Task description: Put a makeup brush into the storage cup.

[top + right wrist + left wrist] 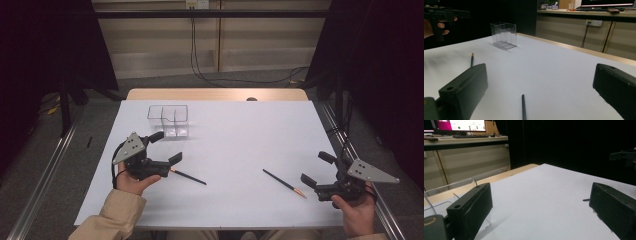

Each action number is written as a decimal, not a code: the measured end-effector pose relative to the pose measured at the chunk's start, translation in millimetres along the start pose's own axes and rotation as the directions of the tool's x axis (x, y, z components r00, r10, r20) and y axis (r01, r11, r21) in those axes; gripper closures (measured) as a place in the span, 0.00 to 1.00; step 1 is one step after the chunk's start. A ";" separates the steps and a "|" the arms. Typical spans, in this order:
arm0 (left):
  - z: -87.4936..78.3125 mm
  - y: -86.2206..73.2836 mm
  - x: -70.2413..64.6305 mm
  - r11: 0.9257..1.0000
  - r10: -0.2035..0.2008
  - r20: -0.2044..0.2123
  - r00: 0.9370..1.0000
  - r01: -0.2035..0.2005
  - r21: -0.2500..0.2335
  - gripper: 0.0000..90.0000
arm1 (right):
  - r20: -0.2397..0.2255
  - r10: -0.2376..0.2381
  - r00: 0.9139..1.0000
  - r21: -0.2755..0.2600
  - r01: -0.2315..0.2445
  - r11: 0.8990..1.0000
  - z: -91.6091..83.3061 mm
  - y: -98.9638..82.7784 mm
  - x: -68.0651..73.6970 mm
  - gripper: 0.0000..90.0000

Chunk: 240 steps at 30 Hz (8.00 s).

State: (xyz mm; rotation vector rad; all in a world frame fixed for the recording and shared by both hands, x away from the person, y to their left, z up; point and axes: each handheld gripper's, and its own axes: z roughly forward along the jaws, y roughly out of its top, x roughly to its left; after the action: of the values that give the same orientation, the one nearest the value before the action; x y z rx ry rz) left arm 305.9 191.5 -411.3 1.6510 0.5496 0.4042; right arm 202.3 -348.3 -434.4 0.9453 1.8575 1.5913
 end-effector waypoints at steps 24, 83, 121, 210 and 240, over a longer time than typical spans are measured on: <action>5.8 5.4 17.7 0.985 0.052 0.011 0.999 -0.053 0.163 0.06 | -0.009 0.003 1.000 -0.007 -0.003 1.000 -0.3 -0.6 -0.6 0.00; 70.1 15.8 14.1 0.428 0.224 0.360 0.906 -0.423 0.799 0.08 | -0.035 -0.006 0.999 0.017 0.006 1.000 1.3 -1.5 0.6 0.00; 86.9 6.0 7.9 0.247 0.217 0.543 0.811 -0.584 0.774 0.22 | -0.035 0.000 0.999 0.021 0.000 1.000 0.7 -2.9 -1.0 0.00; 114.1 12.7 -15.7 0.219 0.054 0.533 0.845 -0.531 0.819 0.93 | -0.038 0.001 0.999 0.033 0.001 0.999 1.9 -4.8 -1.6 0.00; 139.2 33.5 -46.1 0.253 0.069 0.587 0.806 -0.584 0.772 0.94 | -0.098 -0.022 0.995 0.154 0.036 0.987 32.6 5.6 12.1 0.00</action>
State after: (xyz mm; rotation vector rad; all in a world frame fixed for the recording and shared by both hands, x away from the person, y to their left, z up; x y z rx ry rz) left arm 349.3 48.2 -397.2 2.9805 -0.0392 -0.0906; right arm 220.4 -318.2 -434.1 0.9170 2.0769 1.5163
